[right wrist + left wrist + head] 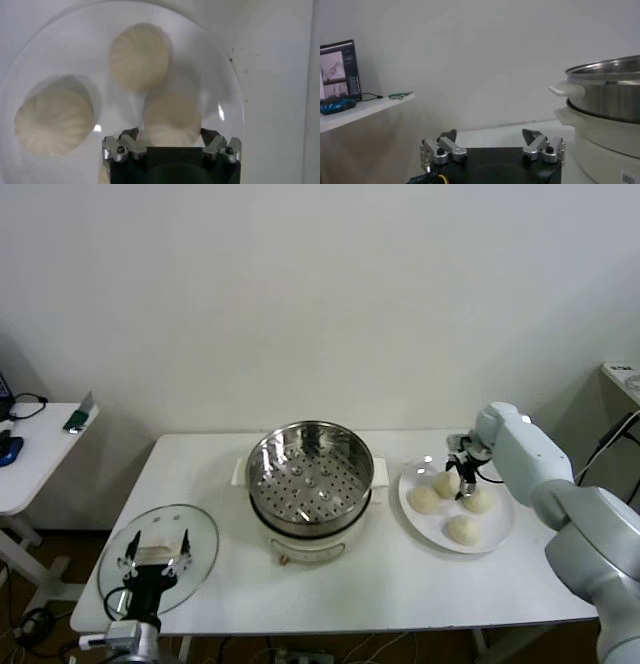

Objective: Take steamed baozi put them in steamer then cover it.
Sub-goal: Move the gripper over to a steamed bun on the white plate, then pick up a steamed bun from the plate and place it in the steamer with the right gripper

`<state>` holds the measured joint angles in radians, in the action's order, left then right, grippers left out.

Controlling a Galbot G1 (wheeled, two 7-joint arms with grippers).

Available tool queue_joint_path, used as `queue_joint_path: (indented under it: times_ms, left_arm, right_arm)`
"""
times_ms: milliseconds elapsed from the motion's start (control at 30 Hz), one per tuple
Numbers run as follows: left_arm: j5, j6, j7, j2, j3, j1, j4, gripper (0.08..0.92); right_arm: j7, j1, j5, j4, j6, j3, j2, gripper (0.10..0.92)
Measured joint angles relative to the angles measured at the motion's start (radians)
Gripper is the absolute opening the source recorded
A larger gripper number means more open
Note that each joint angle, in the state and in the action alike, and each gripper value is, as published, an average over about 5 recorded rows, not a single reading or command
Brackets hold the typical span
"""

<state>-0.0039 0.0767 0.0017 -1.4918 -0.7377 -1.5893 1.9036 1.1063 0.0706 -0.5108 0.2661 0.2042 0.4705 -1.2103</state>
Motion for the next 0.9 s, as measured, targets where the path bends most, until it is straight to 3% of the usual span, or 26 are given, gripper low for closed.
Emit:
queue_joint_path:
  times_ms: [400, 900]
  left_arm:
    - [0.003, 0.004, -0.001, -0.001, 0.001, -0.005, -0.002, 0.823]
    - [0.004, -0.001, -0.001, -0.003, -0.003, -0.009, 0.002, 0.823]
  right_arm:
    - [0.001, 0.009, -0.033, -0.015, 0.010, -0.037, -0.015, 0.722]
    - [0.026, 0.050, 0.023, 0.031, 0.032, 0.006, 0.013, 0.704]
